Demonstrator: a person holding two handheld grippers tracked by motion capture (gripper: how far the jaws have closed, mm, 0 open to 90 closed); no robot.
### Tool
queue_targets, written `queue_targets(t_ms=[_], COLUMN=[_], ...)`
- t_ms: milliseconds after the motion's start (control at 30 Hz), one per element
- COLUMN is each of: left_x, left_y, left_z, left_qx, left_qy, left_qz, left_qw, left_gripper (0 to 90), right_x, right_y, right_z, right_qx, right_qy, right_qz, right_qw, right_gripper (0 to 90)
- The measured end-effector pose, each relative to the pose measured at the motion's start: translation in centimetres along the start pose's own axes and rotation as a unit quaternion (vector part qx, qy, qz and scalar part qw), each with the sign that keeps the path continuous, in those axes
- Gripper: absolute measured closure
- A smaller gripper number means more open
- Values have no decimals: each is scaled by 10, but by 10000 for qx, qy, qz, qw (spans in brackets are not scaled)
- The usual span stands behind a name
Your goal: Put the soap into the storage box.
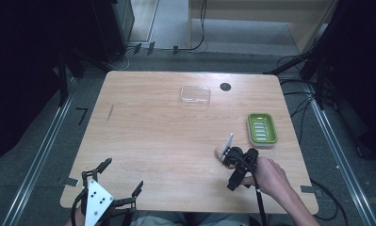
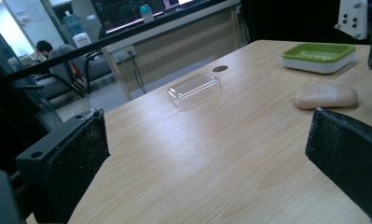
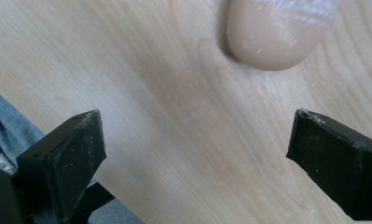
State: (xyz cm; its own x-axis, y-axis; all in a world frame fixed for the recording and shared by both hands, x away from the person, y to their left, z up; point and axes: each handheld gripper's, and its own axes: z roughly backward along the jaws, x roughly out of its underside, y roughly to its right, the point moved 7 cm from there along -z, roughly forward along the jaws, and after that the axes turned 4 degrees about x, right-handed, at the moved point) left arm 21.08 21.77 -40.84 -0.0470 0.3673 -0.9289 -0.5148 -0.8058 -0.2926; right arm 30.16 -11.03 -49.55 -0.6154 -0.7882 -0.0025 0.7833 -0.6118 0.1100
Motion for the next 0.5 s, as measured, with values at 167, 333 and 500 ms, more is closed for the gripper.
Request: queue_targets(t_ms=[167, 333, 500], left_x=[0, 0, 0], left_y=[0, 0, 0], left_z=[0, 0, 1], left_qx=[-10, -12, 9], left_qy=[8, 3, 19], left_qz=[12, 12, -35], left_qw=[10000, 10000, 10000], left_gripper=[0, 0, 0], right_x=[-6, -15, -24], right_y=[7, 12, 18], right_z=[2, 3, 5], right_qx=[34, 49, 51], right_qy=[44, 154, 244], right_qz=[-32, -131, -212], right_qw=[10000, 9998, 9995], right_gripper=[37, 37, 37])
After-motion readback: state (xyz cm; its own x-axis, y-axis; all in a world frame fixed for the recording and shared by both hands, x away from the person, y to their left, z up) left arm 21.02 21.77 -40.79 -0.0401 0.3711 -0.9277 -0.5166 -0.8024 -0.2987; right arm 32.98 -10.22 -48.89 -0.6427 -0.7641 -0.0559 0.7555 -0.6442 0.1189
